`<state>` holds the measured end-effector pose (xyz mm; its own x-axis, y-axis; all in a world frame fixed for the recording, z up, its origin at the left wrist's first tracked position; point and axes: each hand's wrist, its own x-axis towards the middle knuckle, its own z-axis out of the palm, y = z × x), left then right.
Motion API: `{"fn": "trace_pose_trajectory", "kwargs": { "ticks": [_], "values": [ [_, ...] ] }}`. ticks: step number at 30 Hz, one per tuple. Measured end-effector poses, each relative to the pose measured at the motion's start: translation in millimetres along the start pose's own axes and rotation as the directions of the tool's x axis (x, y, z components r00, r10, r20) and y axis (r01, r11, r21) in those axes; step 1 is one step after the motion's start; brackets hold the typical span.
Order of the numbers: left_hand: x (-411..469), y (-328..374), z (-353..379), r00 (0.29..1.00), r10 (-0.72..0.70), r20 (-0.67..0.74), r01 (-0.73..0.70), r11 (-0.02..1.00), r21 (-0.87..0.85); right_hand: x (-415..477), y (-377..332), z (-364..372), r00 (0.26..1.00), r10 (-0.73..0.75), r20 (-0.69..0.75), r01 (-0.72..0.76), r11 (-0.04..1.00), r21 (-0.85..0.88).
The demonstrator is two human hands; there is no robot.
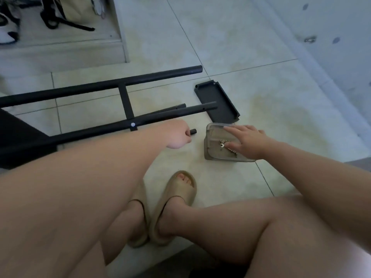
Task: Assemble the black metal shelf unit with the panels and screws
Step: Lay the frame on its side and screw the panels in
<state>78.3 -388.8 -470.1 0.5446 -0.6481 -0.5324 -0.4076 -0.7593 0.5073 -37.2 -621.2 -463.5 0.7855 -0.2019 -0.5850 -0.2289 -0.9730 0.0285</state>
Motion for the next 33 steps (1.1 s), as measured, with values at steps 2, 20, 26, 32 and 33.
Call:
{"fn": "trace_pose_trajectory", "kwargs": {
  "ticks": [2, 20, 26, 32, 33],
  "values": [
    [21, 5, 9, 0.998, -0.040, 0.048, 0.042, 0.998, -0.041, 13, 12, 11, 0.998, 0.040, 0.055, -0.042, 0.999, 0.034],
    [171, 19, 134, 0.971, -0.192, 0.143, 0.235, 0.874, -0.425, 144, 99, 124, 0.963, 0.190, 0.189, -0.245, 0.912, 0.330],
    [164, 9, 126, 0.952, -0.156, 0.265, 0.273, 0.825, -0.495, 154, 95, 145, 0.972, 0.194, 0.134, -0.230, 0.902, 0.364],
    [160, 4, 131, 0.936, -0.133, 0.326, 0.274, 0.857, -0.437, 159, 91, 166, 0.985, 0.126, 0.117, -0.156, 0.943, 0.295],
    [161, 3, 132, 0.935, -0.132, 0.329, 0.276, 0.854, -0.441, 159, 91, 169, 0.988, 0.115, 0.105, -0.140, 0.952, 0.271]
  ]
}}
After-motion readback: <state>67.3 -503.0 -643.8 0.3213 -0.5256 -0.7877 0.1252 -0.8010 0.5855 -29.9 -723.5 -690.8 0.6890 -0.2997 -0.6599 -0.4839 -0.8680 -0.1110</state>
